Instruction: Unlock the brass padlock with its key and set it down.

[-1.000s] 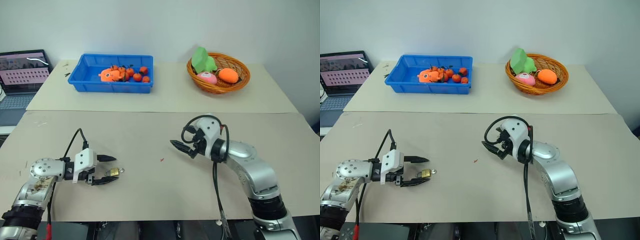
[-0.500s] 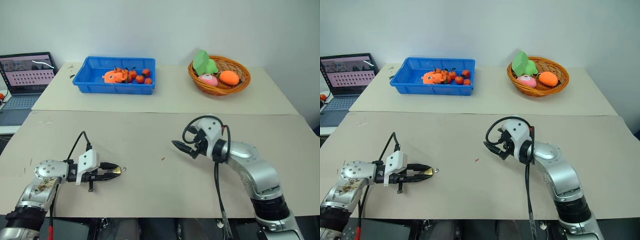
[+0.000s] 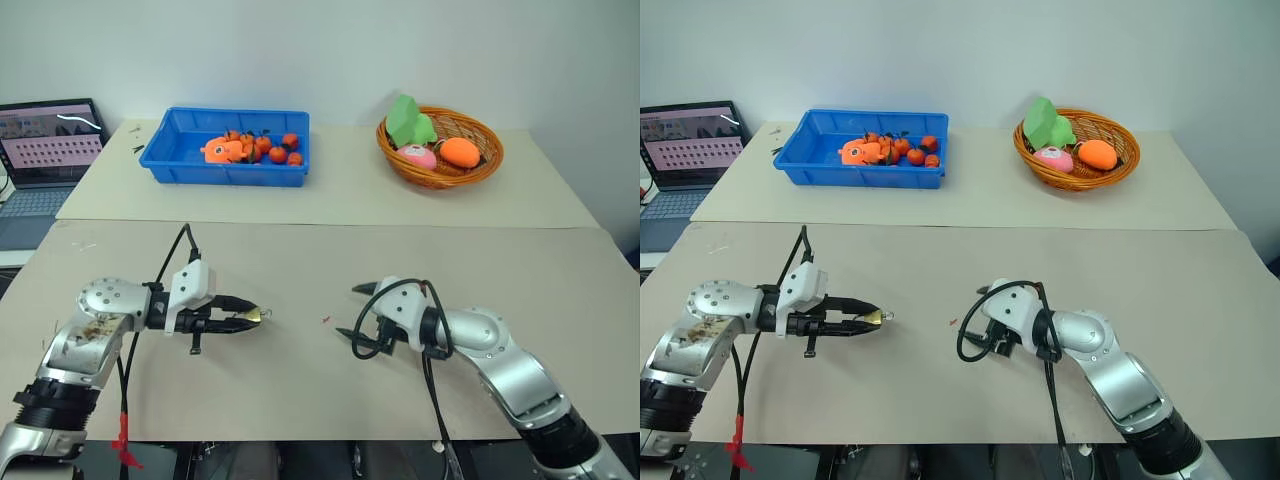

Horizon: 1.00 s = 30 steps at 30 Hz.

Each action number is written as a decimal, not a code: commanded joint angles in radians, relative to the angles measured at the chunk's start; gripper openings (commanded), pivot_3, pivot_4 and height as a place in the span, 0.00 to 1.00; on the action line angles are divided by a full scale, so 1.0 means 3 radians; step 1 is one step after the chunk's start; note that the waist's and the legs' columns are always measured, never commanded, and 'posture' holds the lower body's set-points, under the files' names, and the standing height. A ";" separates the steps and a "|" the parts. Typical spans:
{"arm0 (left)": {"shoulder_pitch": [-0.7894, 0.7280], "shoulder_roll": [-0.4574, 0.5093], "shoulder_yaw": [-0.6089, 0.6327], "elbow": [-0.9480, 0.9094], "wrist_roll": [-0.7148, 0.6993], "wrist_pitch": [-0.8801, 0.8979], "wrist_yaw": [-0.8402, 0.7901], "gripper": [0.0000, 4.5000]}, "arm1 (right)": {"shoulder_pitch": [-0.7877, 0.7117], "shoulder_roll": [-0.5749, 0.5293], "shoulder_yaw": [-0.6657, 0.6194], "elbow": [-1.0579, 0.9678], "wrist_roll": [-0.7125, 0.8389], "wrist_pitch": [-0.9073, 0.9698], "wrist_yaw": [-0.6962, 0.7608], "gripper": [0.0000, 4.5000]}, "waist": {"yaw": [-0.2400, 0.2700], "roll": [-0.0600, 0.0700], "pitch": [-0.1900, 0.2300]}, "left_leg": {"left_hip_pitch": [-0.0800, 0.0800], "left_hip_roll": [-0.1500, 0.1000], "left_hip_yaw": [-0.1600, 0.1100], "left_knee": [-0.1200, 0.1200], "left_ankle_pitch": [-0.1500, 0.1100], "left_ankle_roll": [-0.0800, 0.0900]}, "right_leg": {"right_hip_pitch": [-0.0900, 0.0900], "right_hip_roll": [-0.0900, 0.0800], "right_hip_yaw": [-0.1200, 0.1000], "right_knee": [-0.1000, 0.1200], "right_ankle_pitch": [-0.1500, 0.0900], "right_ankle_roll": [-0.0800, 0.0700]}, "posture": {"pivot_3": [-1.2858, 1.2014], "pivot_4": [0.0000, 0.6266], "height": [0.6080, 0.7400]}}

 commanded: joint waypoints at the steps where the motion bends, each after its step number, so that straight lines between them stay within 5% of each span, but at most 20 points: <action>1: -0.0288 0.0073 0.0055 -0.0214 -0.0249 0.0365 -0.0038 0.18 | -0.0243 -0.0188 0.0146 0.0148 -0.1129 -0.1293 -0.0640 0.95 | -0.0001 -0.0002 0.0001 | 0.0000 -0.0001 0.0000 0.0000 0.0000 0.0000 | 0.0000 -0.0001 0.0000 -0.0001 -0.0001 -0.0002 | 0.52 0.24 1.00; 7: -0.0632 0.0047 -0.0014 -0.0215 -0.0359 0.0620 -0.0100 0.18 | -0.0262 -0.0294 0.0257 0.0428 -0.2188 -0.2361 -0.1398 0.95 | 0.0006 -0.0003 0.0001 | -0.0011 -0.0003 -0.0002 -0.0001 -0.0001 0.0000 | -0.0009 0.0001 0.0000 0.0003 0.0002 0.0004 | 0.52 0.24 1.00; 12: -0.0840 -0.0001 -0.0183 -0.0084 -0.0283 0.0568 -0.0276 0.18 | -0.0432 -0.0313 0.0246 0.0630 -0.2488 -0.2998 -0.1706 0.95 | -0.0002 -0.0004 0.0002 | -0.0030 -0.0007 0.0001 0.0003 0.0000 0.0000 | -0.0028 0.0000 0.0006 0.0006 0.0014 -0.0009 | 0.52 0.24 1.00; 30: -0.1239 -0.0217 -0.0544 0.0287 0.0027 0.0311 -0.0475 0.18 | -0.0730 -0.0192 0.0259 0.0854 -0.2521 -0.3684 -0.1525 0.95 | -0.0002 -0.0007 0.0004 | -0.0027 -0.0006 -0.0001 0.0005 0.0000 0.0001 | -0.0025 0.0002 0.0007 0.0010 0.0016 -0.0010 | 0.52 0.24 1.00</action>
